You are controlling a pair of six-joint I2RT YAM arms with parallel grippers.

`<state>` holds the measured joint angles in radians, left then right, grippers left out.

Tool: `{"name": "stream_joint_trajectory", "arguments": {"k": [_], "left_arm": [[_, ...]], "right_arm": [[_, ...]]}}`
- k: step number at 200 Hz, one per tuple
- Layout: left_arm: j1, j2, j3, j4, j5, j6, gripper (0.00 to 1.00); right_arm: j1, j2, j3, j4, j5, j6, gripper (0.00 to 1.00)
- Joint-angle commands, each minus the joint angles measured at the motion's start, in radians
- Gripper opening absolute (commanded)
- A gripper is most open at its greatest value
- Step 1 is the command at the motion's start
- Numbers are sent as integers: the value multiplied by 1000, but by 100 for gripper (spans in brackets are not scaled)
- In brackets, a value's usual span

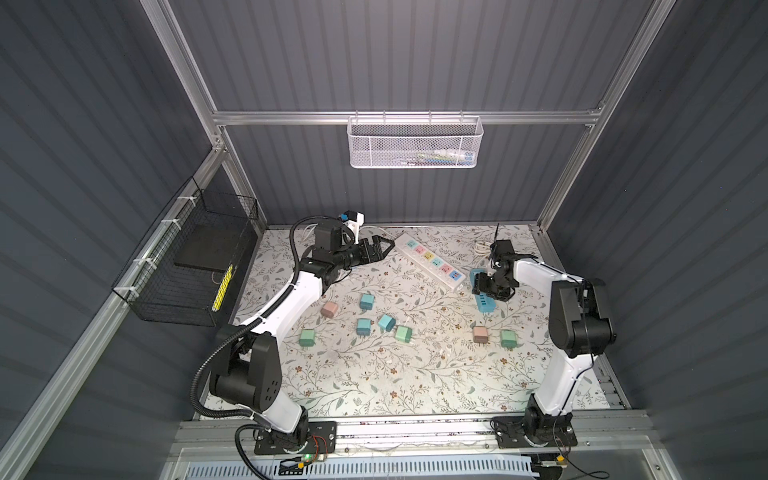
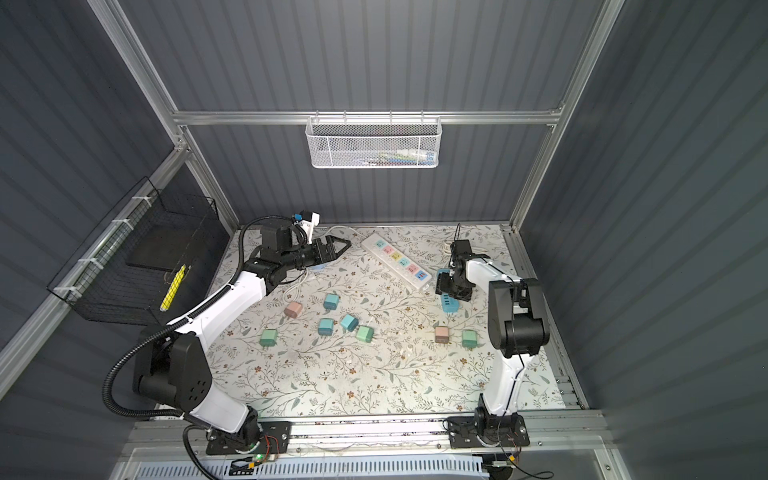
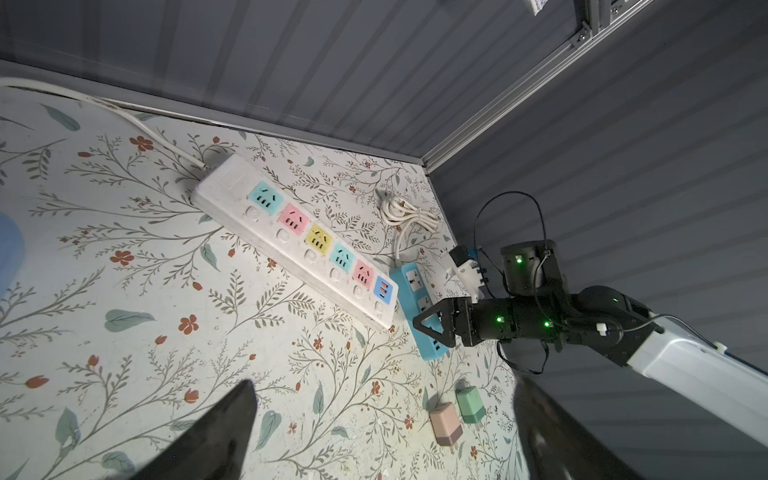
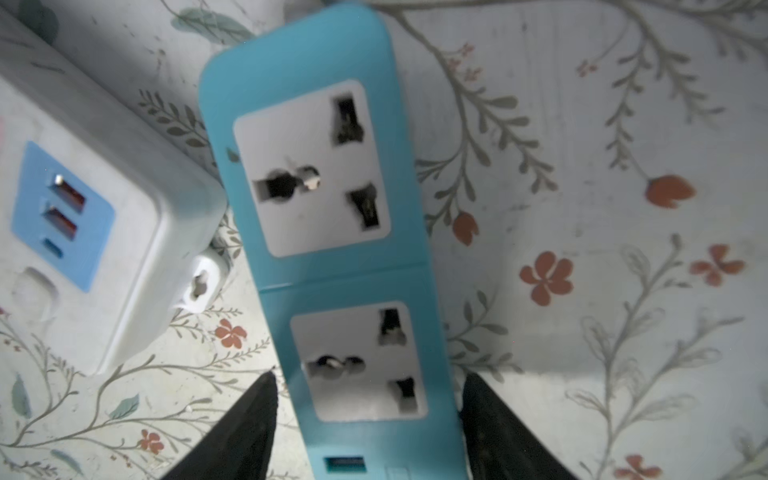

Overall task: Insert the plug
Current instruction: 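Reach the right gripper down to the pink plug adapter and grasp it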

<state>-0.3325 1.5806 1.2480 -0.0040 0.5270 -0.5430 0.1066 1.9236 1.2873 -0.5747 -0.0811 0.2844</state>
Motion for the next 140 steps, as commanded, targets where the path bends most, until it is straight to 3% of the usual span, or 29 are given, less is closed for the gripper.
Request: {"name": "stream_joint_trajectory", "arguments": {"k": [1, 26, 90, 98, 109, 140], "left_arm": [[0, -5, -7, 3, 24, 2, 96], [0, -5, -4, -4, 19, 7, 96], [-2, -7, 2, -20, 13, 19, 95], [-2, -7, 0, -19, 14, 17, 95], [-6, -3, 1, -19, 14, 12, 95], [-20, 9, 11, -30, 14, 12, 95]], "right_arm": [[36, 2, 12, -66, 88, 9, 60], [66, -37, -25, -58, 153, 45, 44], [168, -209, -238, 18, 167, 199, 41], [183, -229, -265, 27, 174, 213, 42], [192, -250, -292, 37, 172, 229, 57], [192, -324, -302, 10, 189, 227, 75]]}}
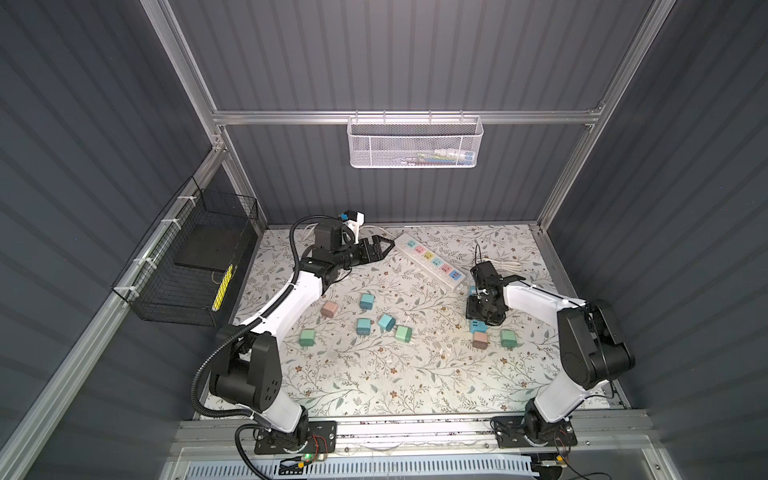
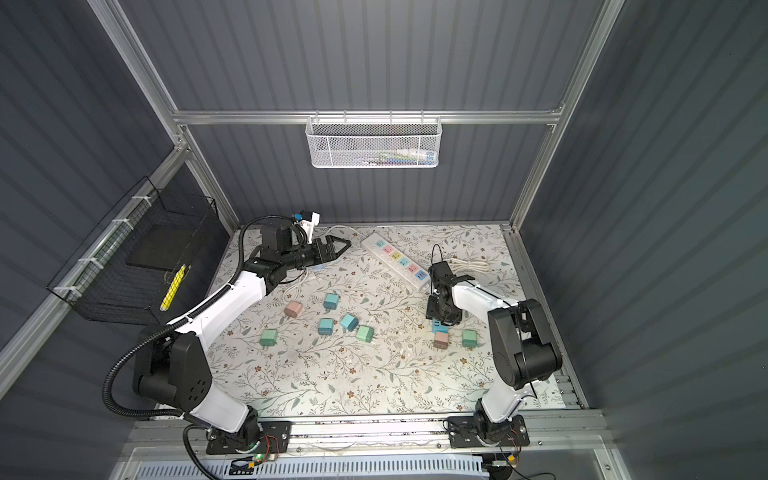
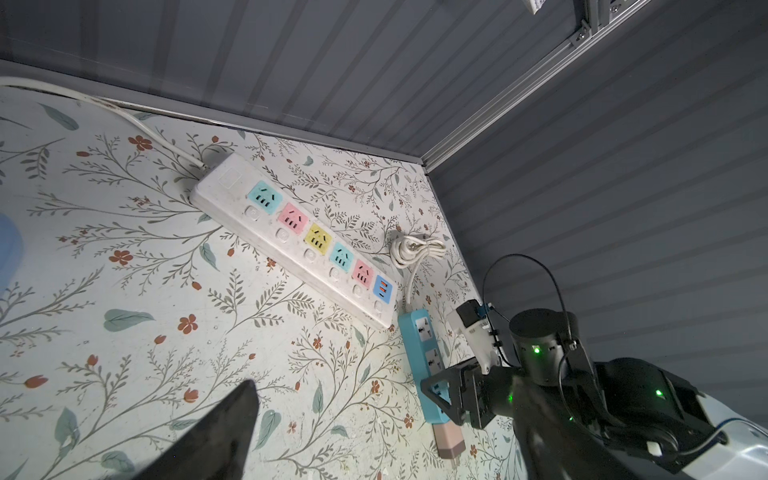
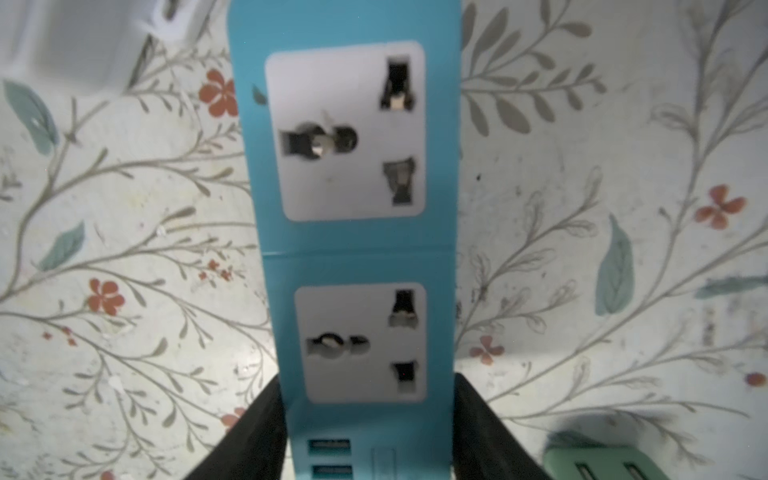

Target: Insert the plug

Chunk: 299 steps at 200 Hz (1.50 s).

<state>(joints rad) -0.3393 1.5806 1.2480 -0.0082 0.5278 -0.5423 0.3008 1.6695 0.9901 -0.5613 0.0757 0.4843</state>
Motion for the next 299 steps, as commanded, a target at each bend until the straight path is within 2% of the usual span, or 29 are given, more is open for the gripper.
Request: {"name": "stream_joint_trajectory", "arguments": {"k": [1, 10, 25, 62, 114, 173, 198, 233, 254, 276, 299], "left_arm": [[-13, 9, 11, -26, 14, 12, 95], [-16, 6, 14, -32, 11, 13, 95], [-18, -2, 13, -42, -1, 18, 95], [-32, -19, 4, -39, -11, 19, 95], [-58, 2, 9, -65, -13, 17, 94], [-67, -4, 11, -83, -31, 25, 93], [-67, -5, 16, -92, -37, 28, 92], [-67, 0, 16, -100, -59, 37, 92], [-67, 21, 31, -137, -80, 54, 92], [-67, 26, 28, -144, -111, 60, 91], [-67, 35, 35, -178, -158, 68, 91]], "right_arm": [[-2, -74, -6, -4, 31, 27, 75], [-2, -109, -18, -8, 20, 31, 82], [-2, -157, -59, -13, -13, 47, 86], [14, -262, -196, 8, -11, 147, 84], [69, -264, -275, 57, -60, 214, 73], [165, -262, -290, 52, 23, 311, 48], [229, -269, -280, 45, 39, 362, 41], [372, -189, -208, 61, 51, 425, 41], [424, -121, -173, 99, 40, 457, 43], [440, -97, -148, 110, 13, 460, 55], [443, -145, -151, 123, -28, 442, 66]]}}
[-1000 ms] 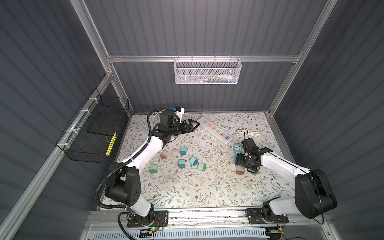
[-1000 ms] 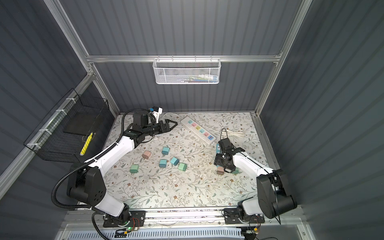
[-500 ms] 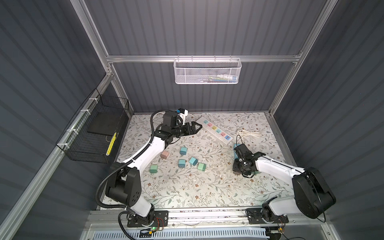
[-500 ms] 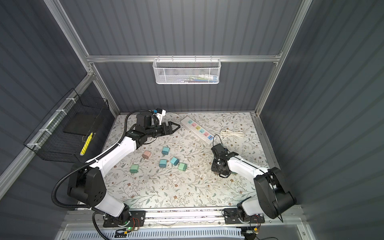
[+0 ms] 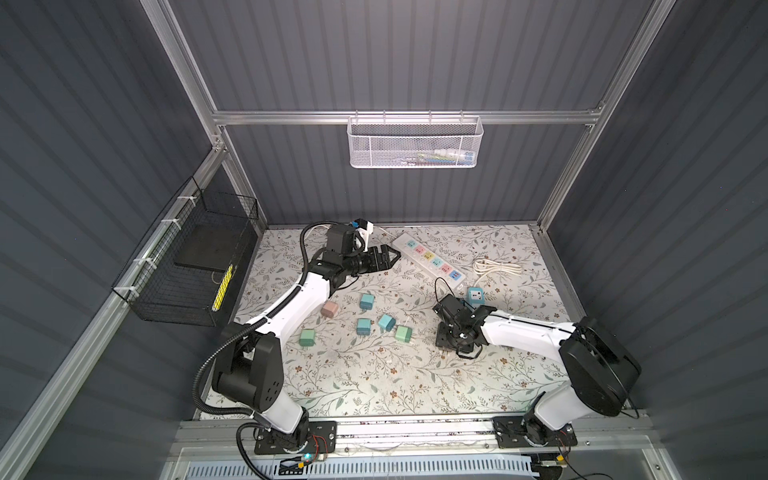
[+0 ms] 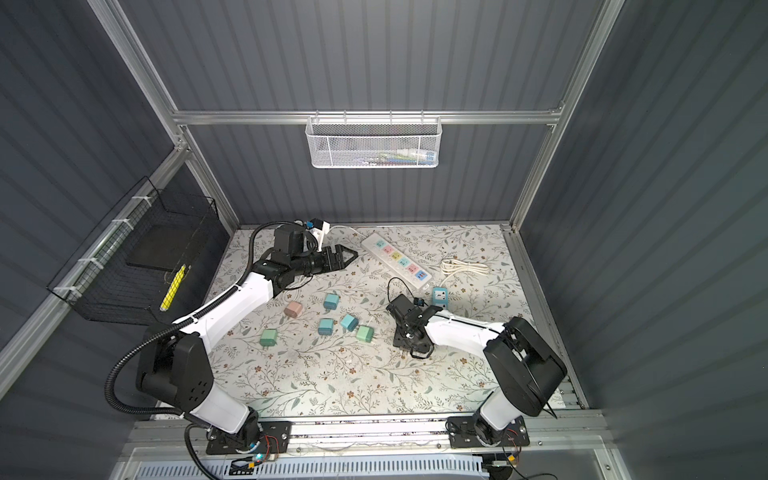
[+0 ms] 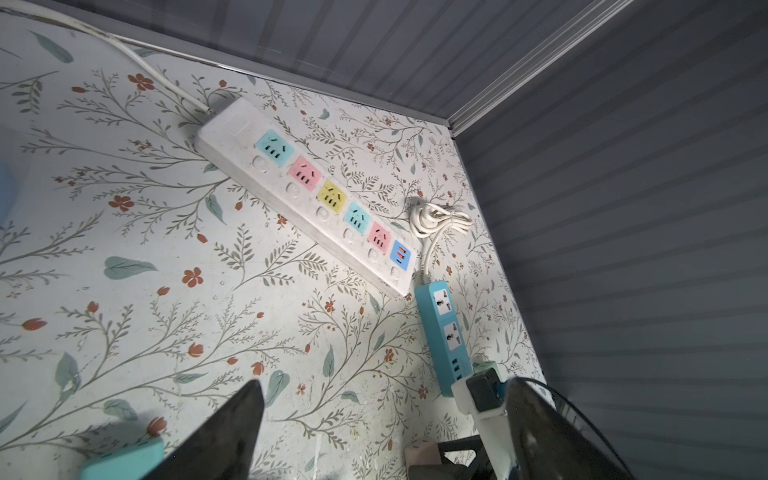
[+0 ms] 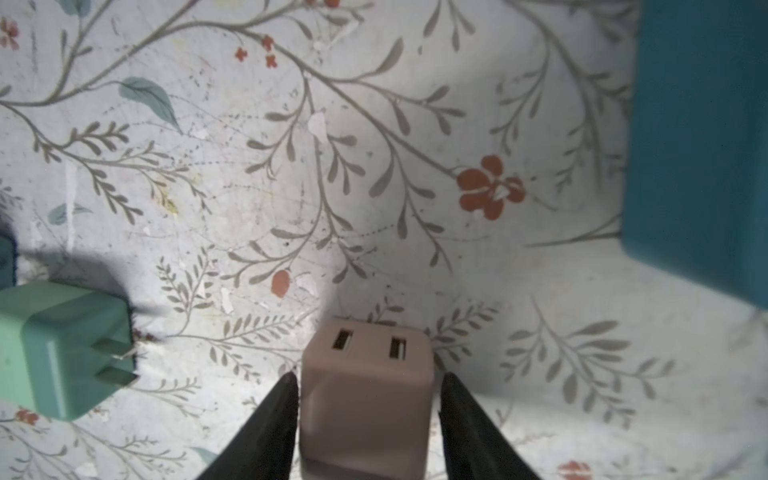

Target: Insert the plug

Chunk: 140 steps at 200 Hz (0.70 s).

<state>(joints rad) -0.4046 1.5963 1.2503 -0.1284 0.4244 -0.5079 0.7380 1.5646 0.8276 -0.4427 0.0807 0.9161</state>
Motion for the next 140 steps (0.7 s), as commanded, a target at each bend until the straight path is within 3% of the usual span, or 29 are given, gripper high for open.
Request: {"name": "stream_joint_trajectory", "arguments": {"k": [1, 30, 53, 65, 78, 99, 130, 140], "left_arm": [[-2, 20, 33, -59, -56, 34, 91], [-11, 34, 60, -145, -171, 40, 85], [-49, 69, 110, -257, -228, 25, 83], [-76, 71, 87, -230, -184, 39, 86], [-80, 59, 12, -143, -132, -23, 86], [-101, 59, -14, -165, -152, -18, 81], [-295, 107, 103, -389, -337, 112, 78], [-364, 153, 149, -465, -394, 124, 76]], "right_arm": [[6, -42, 12, 4, -34, 11, 67], [9, -165, 12, -37, -15, -23, 71], [5, -299, 1, -87, 78, -94, 71], [3, -372, -24, -70, 116, -174, 67], [-4, -439, -51, -41, 146, -236, 69], [-40, -557, -97, -3, 174, -275, 73], [-142, -631, -110, 10, 31, -333, 76], [-141, -671, -129, 28, 50, -354, 87]]}}
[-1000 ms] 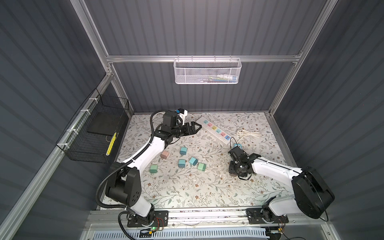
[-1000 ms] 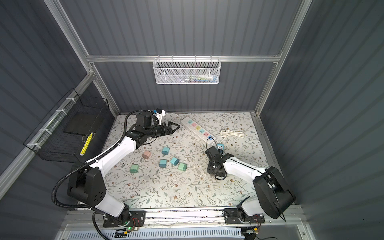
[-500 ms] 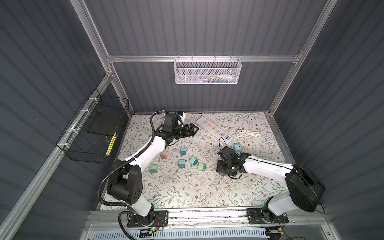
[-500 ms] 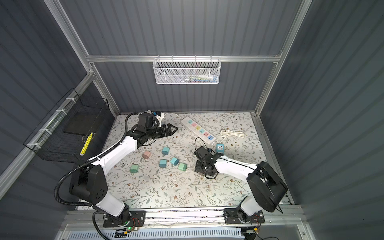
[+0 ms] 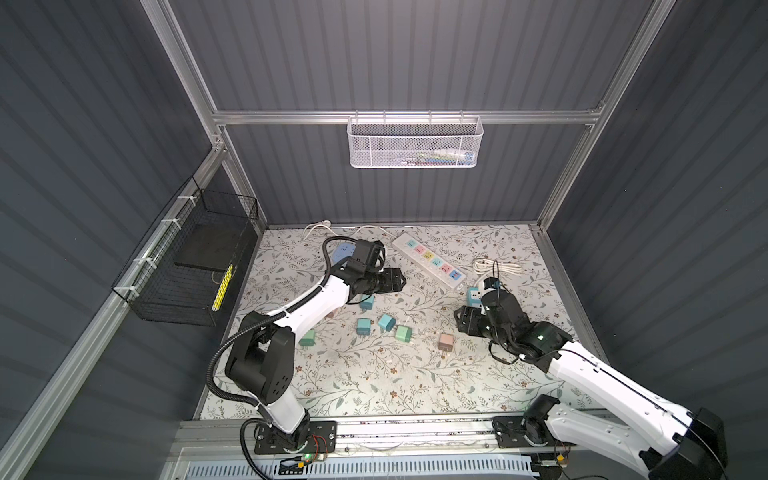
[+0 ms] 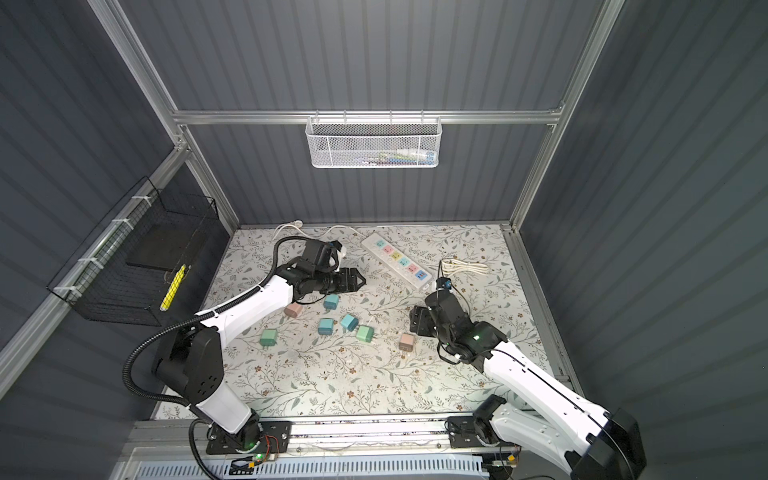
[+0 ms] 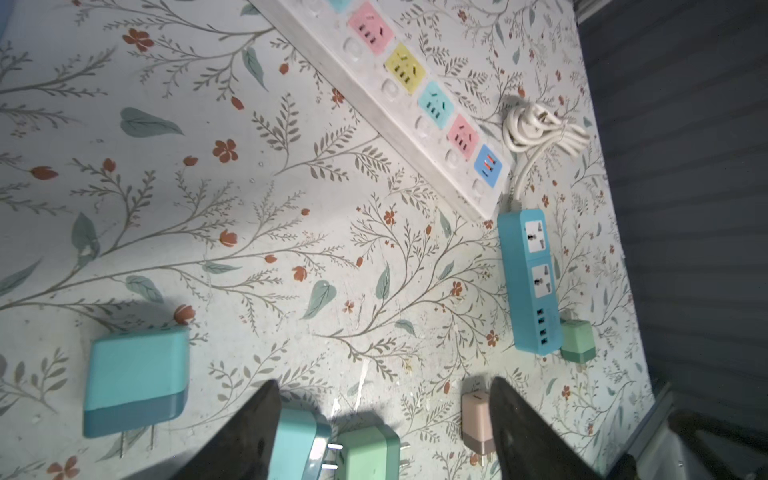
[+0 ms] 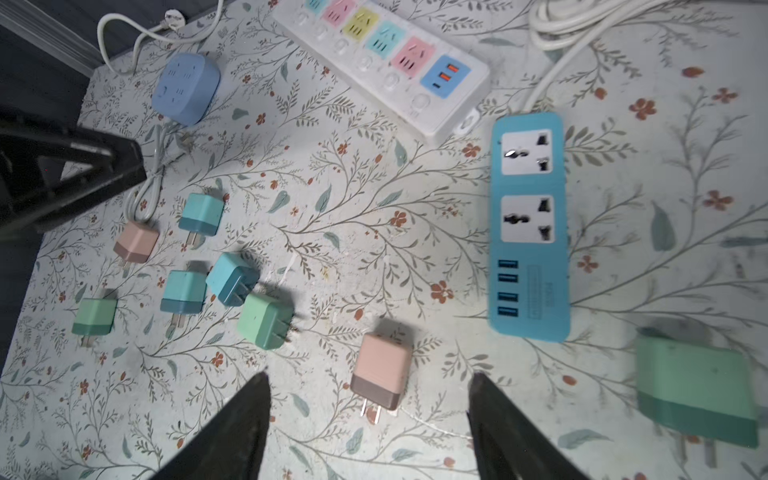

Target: Insert the plug

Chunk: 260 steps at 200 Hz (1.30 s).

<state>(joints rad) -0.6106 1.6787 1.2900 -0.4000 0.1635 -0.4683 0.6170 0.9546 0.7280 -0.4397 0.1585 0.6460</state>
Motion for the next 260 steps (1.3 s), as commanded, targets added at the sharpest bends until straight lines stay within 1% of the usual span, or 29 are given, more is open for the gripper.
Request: {"name": "stream_joint_trajectory", "arguments": {"k": [1, 4, 6, 15, 30, 39, 41, 54, 55, 62, 63, 72, 78, 86, 95, 115, 124, 159, 183, 197, 229, 246, 260], "left_arm": [[-158, 76, 111, -200, -141, 85, 76], [-177, 91, 144, -220, -157, 87, 76], [-189, 100, 159, -234, -166, 88, 75], [-242, 143, 204, -292, -211, 87, 75], [-323, 209, 257, -356, -278, 68, 73], [-368, 241, 276, -375, -292, 60, 73], [-375, 249, 282, -381, -294, 59, 72], [-409, 306, 336, -437, -296, 44, 71], [-411, 310, 341, -441, -294, 44, 71], [-421, 337, 366, -465, -277, 52, 71], [-421, 341, 370, -469, -274, 54, 71], [-426, 372, 408, -496, -257, 69, 70], [-428, 392, 432, -517, -247, 76, 69], [-429, 417, 465, -541, -242, 82, 68], [-435, 439, 493, -558, -232, 92, 68], [-451, 470, 522, -564, -201, 104, 69], [-458, 486, 528, -565, -204, 103, 69], [-470, 531, 550, -554, -184, 78, 69], [-474, 546, 565, -531, -177, 38, 70], [-476, 557, 560, -523, -197, 7, 69], [-480, 553, 501, -473, -279, -47, 62], [-480, 540, 473, -445, -301, -59, 59], [-480, 533, 463, -441, -316, -46, 58]], "right_arm": [[-20, -63, -31, 26, -24, -86, 89], [-20, -75, -34, 31, -10, -86, 97], [-21, -80, -39, 31, 0, -86, 99], [-24, -114, -49, 26, 41, -86, 99], [-31, -148, -69, 33, 60, -103, 99], [-39, -160, -77, 20, 80, -93, 99], [-43, -162, -77, 17, 83, -93, 97], [-72, -167, -82, -26, 91, -67, 76], [-72, -167, -82, -26, 91, -67, 76], [-78, -174, -80, -50, 95, -51, 61], [-78, -174, -80, -50, 95, -51, 61], [-80, -187, -80, -67, 83, -42, 50], [-80, -199, -82, -71, 75, -36, 48], [-79, -216, -86, -77, 63, -27, 48], [-79, -236, -89, -83, 58, -23, 50], [-79, -267, -100, -108, 83, -27, 52], [-79, -274, -106, -116, 94, -28, 52], [-79, -296, -132, -119, 130, -16, 52], [-81, -300, -155, -96, 128, 3, 53], [-80, -292, -163, -92, 117, 15, 53], [-80, -294, -183, -82, 99, 32, 53], [-80, -297, -185, -85, 96, 34, 53], [-80, -299, -185, -88, 92, 33, 53]]}}
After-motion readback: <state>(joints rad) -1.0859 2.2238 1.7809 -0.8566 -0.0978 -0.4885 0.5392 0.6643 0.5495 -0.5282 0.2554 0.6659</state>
